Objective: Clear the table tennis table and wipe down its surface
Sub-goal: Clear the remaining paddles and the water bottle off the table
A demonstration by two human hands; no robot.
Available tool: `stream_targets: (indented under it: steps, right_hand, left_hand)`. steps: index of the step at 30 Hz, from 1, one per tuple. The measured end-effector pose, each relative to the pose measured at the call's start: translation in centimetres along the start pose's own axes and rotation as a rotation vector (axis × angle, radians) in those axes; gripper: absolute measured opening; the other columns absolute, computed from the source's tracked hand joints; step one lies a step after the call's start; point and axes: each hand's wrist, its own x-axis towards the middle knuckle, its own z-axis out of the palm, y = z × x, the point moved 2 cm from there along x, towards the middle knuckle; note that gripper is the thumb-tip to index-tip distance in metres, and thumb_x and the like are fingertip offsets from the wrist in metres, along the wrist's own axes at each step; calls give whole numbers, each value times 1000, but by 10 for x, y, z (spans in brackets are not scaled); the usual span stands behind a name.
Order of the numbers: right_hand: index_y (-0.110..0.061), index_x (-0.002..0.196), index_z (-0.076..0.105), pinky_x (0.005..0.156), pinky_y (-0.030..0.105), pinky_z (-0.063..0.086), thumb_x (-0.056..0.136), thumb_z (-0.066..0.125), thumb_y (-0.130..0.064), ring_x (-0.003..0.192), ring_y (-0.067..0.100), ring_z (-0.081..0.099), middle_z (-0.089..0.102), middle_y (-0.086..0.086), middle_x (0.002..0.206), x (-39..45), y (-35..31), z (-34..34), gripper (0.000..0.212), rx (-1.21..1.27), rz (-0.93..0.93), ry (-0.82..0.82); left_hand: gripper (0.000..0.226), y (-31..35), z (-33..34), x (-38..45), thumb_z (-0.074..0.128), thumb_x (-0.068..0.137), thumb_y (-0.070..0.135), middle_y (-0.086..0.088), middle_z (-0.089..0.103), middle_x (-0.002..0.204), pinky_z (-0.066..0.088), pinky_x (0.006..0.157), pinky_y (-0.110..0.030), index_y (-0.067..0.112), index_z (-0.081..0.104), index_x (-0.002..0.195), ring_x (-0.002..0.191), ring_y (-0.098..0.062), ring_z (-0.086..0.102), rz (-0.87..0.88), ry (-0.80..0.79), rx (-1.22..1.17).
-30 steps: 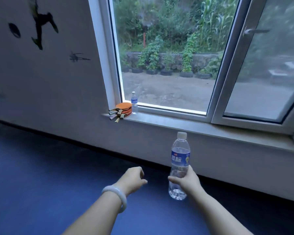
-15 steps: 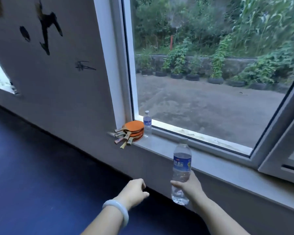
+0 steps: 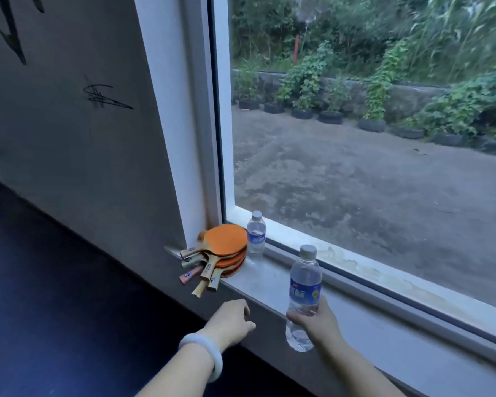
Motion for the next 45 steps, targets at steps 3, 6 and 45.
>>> stream_targets:
  steps: [3, 6, 45]
  right_hand:
    - [-7, 84, 51, 63, 27, 44, 54, 72, -21, 61, 19, 54, 60, 5, 69, 41, -9, 17, 38, -18, 8, -42]
    - [-10, 82, 53, 52, 22, 46, 62, 71, -10, 62, 18, 53, 61, 6, 70, 69, -11, 30, 26, -20, 45, -41]
    - [-11, 111, 36, 71, 35, 44, 87, 71, -13, 89, 31, 60, 61, 18, 100, 269, 24, 100, 43, -209, 334, -35]
  left_hand:
    - [33, 0, -12, 47, 63, 90, 34, -1, 58, 117, 49, 94, -34, 17, 56, 117, 105, -19, 58, -2, -25, 15]
    - [34, 0, -17, 75, 62, 90, 34, -3, 58, 117, 49, 94, -37, 14, 55, 117, 105, -21, 58, -19, -68, 53]
    - [36, -46, -7, 188, 58, 95, 33, 2, 51, 127, 46, 93, -29, 19, 50, 127, 113, -16, 53, -263, -102, -85]
